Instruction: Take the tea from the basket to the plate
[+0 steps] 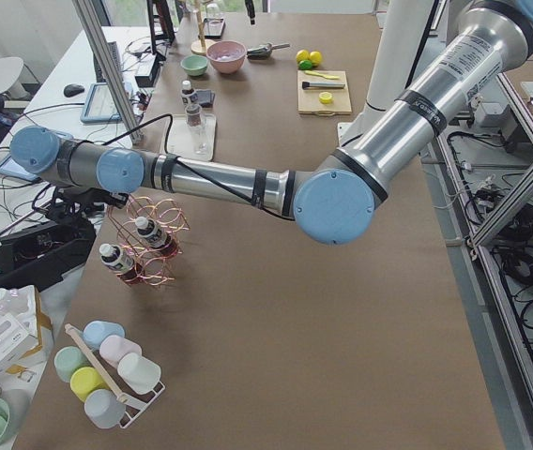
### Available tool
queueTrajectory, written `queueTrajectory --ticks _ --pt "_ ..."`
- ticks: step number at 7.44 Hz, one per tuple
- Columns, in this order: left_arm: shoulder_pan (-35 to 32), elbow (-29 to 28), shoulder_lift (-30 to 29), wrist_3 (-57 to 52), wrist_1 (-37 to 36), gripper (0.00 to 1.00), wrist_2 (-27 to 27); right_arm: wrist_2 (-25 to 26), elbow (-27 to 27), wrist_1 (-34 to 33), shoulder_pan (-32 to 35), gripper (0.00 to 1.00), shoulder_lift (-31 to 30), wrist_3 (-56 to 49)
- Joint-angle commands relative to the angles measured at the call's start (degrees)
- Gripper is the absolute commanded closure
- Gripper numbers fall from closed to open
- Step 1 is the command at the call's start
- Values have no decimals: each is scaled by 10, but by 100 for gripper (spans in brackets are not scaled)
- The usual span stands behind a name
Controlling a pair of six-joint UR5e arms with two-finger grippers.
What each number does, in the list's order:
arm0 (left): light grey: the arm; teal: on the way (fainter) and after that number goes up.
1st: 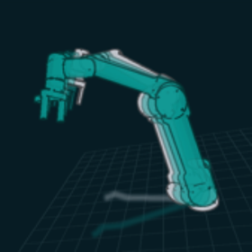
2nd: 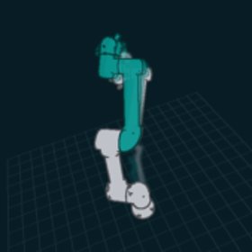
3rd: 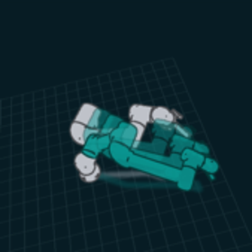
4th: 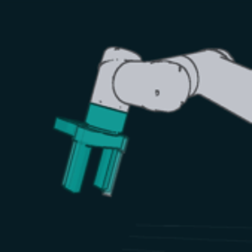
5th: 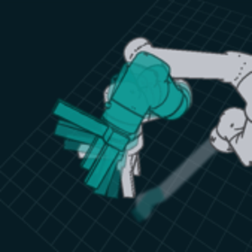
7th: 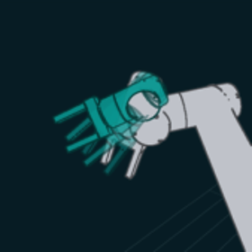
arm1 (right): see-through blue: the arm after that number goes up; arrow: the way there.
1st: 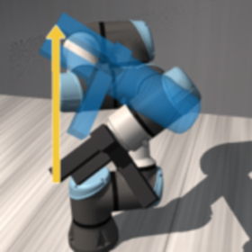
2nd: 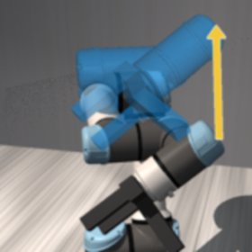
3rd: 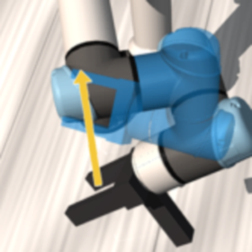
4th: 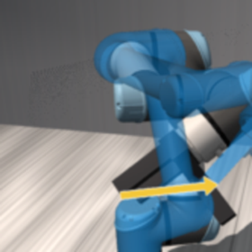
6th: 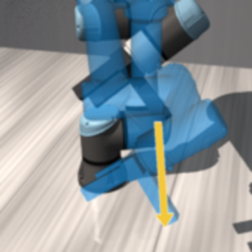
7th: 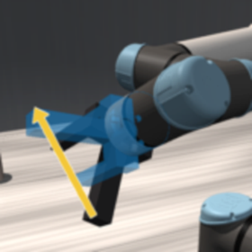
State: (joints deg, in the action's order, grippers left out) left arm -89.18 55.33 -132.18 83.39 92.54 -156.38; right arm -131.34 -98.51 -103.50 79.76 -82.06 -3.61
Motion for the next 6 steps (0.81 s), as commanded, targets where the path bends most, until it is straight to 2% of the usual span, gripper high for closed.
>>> queueTrajectory --ticks 1,3,6 --pt "1 -8 -5 -2 16 100 10 -9 11 7 75 0 -55 -42" --pt "1 -8 -6 -2 18 100 10 -22 9 22 111 0 -99 -117" --pt "4 -8 -5 -2 20 100 10 -13 9 23 111 0 -97 -113"
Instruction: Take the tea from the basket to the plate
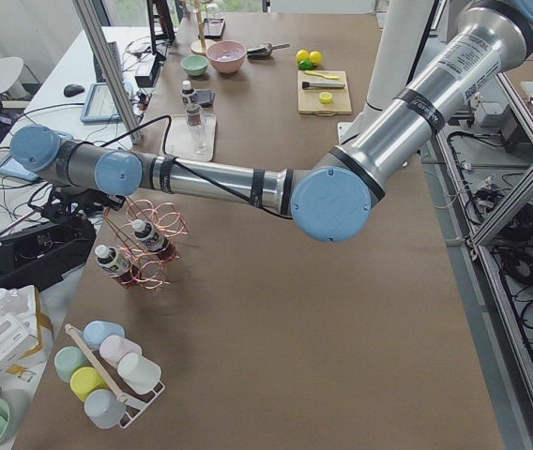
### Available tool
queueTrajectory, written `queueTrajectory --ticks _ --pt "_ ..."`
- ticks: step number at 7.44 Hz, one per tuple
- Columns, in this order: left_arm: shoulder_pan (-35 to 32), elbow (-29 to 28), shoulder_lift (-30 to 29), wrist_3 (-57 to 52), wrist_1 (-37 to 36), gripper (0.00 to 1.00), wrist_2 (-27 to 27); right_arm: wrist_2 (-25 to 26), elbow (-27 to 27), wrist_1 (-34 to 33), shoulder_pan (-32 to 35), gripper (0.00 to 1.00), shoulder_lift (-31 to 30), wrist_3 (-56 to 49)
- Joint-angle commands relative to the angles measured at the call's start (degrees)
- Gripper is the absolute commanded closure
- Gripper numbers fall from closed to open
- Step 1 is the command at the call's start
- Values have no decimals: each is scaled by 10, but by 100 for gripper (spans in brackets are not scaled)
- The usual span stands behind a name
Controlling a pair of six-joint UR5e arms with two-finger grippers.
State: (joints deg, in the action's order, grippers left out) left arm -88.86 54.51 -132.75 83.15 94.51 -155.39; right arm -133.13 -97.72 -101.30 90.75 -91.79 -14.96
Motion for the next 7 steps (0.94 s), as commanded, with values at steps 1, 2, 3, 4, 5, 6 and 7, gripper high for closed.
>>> queueTrajectory --ticks 1,2,3,4,5,6,7 --pt "1 0 1 0 1 100 0 6 2 1 1 0 0 0" --pt "1 1 3 0 1 100 0 7 6 1 0 0 -1 1" --pt "1 1 5 1 4 100 0 4 16 6 0 0 1 1" --pt "1 1 6 1 4 100 0 3 18 34 0 0 -1 1" --pt "1 2 6 1 5 100 -1 2 19 65 0 0 -5 1" --pt "2 2 7 1 5 100 -1 2 22 68 0 0 -4 1" --pt "2 2 8 1 6 100 -1 2 24 67 0 0 -5 2"
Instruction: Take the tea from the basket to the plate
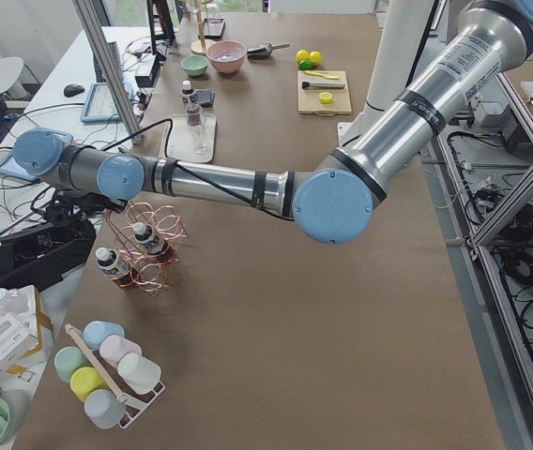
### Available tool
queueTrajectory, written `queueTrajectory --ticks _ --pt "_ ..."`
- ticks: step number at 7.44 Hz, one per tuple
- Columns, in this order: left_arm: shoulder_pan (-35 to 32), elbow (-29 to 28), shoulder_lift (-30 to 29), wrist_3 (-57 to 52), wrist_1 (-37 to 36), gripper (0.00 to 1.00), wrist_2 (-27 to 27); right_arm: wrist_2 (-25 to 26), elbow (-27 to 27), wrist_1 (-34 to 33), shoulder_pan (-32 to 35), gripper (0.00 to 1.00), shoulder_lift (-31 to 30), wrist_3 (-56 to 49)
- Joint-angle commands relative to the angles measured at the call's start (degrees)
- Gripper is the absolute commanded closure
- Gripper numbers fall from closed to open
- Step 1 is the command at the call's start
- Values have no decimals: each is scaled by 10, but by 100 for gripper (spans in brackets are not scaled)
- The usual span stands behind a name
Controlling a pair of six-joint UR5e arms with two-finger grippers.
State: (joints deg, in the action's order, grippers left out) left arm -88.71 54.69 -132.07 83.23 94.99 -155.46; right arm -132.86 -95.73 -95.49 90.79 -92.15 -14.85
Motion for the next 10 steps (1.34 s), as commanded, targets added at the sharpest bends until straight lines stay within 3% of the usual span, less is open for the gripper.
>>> queueTrajectory --ticks 1,8,9,10 --pt "0 1 4 0 5 100 0 -1 14 10 0 0 -4 0" --pt "6 2 10 -1 25 100 1 -1 13 10 0 0 -1 1" --pt "7 1 11 -1 35 88 1 -1 16 10 0 0 -4 1" --pt "7 2 14 -1 37 65 1 -1 15 10 0 0 -4 1"
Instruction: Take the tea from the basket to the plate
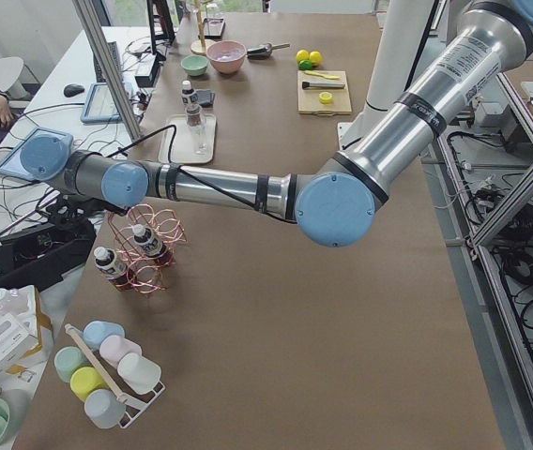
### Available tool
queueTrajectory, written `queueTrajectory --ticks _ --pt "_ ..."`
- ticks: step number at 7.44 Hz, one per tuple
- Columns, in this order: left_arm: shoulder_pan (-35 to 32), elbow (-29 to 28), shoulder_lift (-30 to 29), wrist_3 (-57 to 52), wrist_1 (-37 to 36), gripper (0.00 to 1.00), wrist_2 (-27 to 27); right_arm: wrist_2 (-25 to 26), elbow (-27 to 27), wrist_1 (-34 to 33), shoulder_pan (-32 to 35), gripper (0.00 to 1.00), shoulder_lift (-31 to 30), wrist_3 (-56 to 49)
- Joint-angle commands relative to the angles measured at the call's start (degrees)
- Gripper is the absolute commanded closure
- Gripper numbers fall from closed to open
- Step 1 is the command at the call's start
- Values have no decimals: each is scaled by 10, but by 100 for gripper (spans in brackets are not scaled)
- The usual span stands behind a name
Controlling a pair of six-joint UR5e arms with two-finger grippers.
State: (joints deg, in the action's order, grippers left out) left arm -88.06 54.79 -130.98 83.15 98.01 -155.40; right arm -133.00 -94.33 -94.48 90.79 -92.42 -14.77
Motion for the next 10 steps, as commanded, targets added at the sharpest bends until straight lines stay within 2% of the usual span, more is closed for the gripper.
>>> queueTrajectory --ticks 1,2,3,7,10 --pt "2 1 3 -2 19 21 3 -1 2 0 0 0 -1 0" --pt "5 5 2 -47 40 2 27 -1 -5 0 0 0 0 0" --pt "5 6 2 -87 39 2 29 -1 -1 0 0 0 1 1" --pt "-4 14 -8 -91 39 2 33 -8 -7 1 0 0 4 0" --pt "-29 115 17 -91 32 2 27 -10 -4 1 0 0 7 1"
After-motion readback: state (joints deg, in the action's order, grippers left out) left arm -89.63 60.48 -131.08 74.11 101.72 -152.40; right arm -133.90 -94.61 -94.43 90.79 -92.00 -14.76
